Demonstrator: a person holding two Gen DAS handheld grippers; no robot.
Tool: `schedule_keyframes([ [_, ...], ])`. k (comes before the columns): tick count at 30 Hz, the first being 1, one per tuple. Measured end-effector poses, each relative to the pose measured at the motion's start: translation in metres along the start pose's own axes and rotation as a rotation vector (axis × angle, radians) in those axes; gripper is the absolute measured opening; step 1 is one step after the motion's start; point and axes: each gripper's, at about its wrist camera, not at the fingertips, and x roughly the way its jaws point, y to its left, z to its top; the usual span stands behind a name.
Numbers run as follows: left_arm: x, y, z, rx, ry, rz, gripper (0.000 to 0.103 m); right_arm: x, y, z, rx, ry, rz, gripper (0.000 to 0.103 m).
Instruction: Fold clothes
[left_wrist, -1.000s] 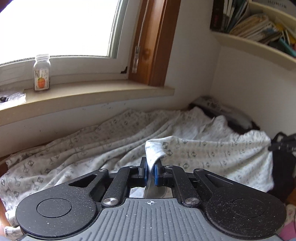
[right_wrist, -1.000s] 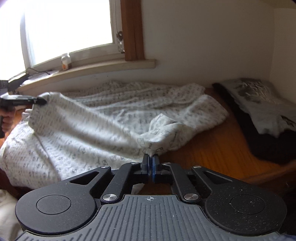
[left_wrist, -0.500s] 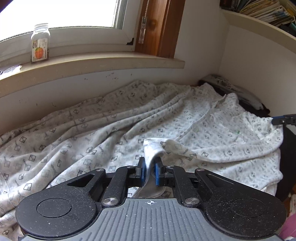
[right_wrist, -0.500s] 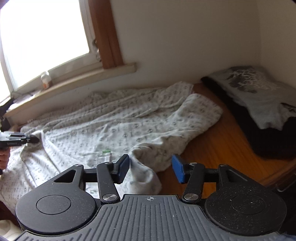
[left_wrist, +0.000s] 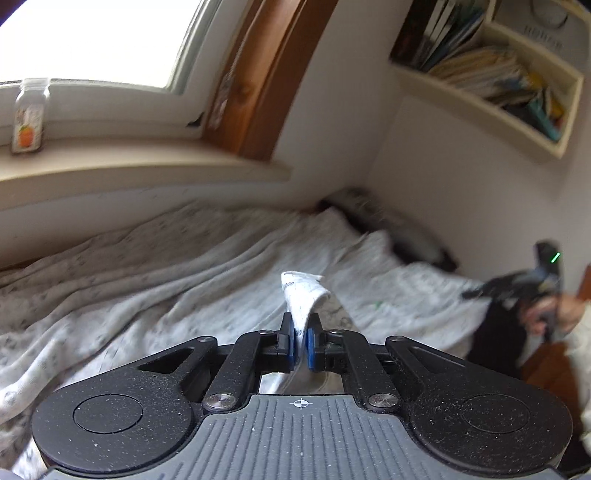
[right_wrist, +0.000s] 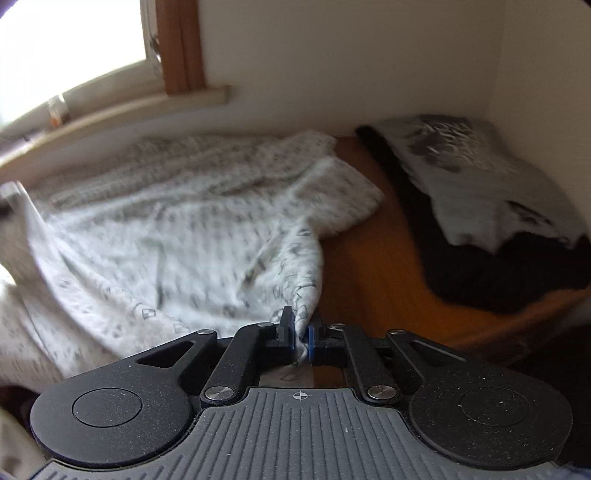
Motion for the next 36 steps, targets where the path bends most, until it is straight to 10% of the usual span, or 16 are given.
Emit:
schedule_keyframes([
  [6,0.024,0.013,0.01,-0.01,0.049,0.109,0.007,0.005,-0.007,-0.02,-0.008,0.028,-0.076,0.028],
  [11,0.053,0.045,-0.011,-0.056,0.125,0.171,0.008,-0.002,0.024,-0.019,-0.057,-0.044,0.04,0.047],
  [21,0.068,0.051,-0.024,-0.018,0.121,0.198,0.008,-0.027,0.085,-0.043,-0.259,-0.057,0.061,0.047],
  [32,0.071,0.052,-0.025,-0.009,0.119,0.196,0.008,-0.005,0.11,-0.071,-0.422,0.013,0.015,0.035],
  [36,0.068,0.05,-0.023,0.002,0.111,0.173,0.008,-0.007,0.107,-0.067,-0.462,0.006,-0.024,0.004],
])
